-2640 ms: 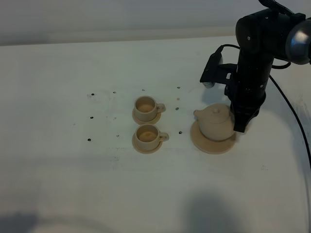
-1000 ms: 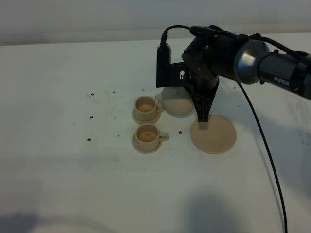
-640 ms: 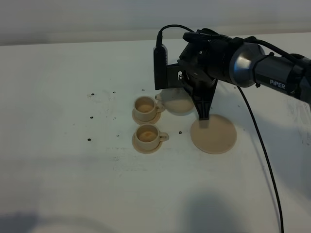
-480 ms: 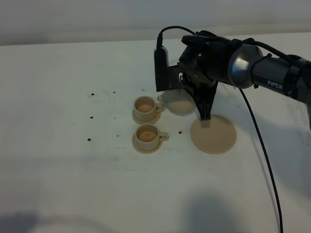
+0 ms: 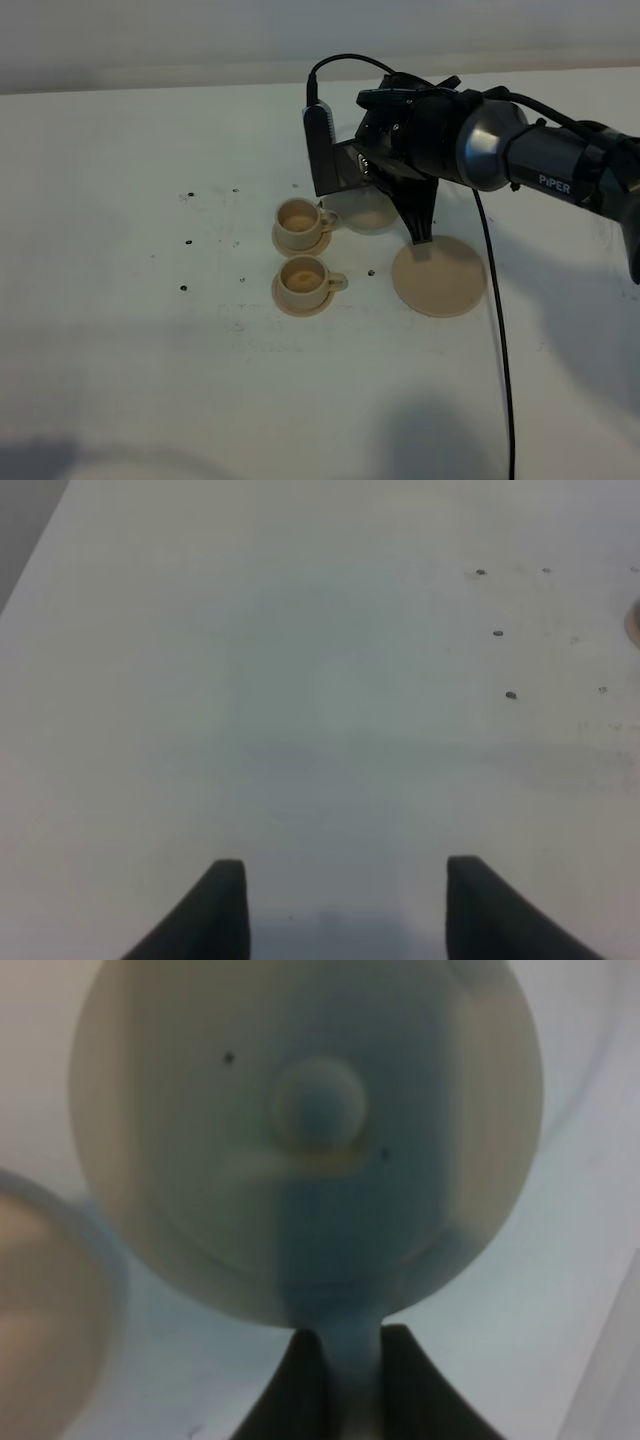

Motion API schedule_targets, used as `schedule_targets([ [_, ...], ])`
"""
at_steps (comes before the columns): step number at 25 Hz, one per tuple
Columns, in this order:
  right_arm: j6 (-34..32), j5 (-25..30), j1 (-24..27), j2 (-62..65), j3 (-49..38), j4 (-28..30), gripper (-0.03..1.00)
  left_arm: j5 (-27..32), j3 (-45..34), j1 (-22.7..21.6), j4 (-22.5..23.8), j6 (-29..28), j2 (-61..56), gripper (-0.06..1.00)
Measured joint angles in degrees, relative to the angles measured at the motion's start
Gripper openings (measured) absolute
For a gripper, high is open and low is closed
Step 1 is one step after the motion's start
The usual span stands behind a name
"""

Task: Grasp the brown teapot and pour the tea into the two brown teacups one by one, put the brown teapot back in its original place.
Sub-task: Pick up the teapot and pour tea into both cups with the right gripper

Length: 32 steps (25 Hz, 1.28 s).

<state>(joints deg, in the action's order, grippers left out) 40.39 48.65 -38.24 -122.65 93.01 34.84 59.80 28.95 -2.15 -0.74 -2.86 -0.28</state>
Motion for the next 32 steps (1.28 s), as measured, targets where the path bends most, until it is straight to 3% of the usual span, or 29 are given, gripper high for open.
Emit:
schedule_targets([
  [32,0.36,-0.05,-3.99,0.00,0.07,9.94,0.12,0.00,0.00,0.00,0.00,0.00,0.00,0.45],
])
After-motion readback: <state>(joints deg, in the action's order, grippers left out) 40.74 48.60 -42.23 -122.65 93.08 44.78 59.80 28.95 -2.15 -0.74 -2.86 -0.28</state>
